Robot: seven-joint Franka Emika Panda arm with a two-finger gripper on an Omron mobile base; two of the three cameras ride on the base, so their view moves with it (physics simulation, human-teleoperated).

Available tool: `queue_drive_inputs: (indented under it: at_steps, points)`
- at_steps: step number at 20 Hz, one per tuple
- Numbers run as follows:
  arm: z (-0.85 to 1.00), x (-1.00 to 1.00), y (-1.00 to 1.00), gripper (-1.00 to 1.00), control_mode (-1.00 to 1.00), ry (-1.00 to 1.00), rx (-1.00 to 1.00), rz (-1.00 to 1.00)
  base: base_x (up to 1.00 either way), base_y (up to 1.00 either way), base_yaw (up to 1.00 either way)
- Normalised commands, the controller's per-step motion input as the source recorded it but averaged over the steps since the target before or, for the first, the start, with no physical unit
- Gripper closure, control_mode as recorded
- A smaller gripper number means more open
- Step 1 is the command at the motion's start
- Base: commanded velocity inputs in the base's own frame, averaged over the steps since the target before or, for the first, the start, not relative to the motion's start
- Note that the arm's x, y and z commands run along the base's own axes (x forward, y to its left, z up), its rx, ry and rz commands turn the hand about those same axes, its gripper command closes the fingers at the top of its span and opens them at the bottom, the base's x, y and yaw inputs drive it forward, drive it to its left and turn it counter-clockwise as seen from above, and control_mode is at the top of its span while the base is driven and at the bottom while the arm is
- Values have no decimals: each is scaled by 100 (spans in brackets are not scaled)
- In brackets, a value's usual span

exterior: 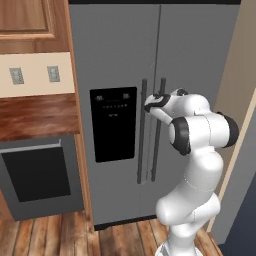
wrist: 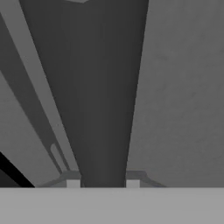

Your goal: Take the lemon wedge from the fridge and place it on the plate with fish on the dining counter.

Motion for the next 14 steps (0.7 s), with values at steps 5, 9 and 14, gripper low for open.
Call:
queue_drive_inputs:
  at_steps: [5,9,14]
  points:
    - [0,0,0,100,-100,0,0,0,0,0,0]
    - [0,-21,-4,100,-100,0,0,-1,0,0,0]
    - [3,-82,-36,100,-100,0,0,-9,0,0,0]
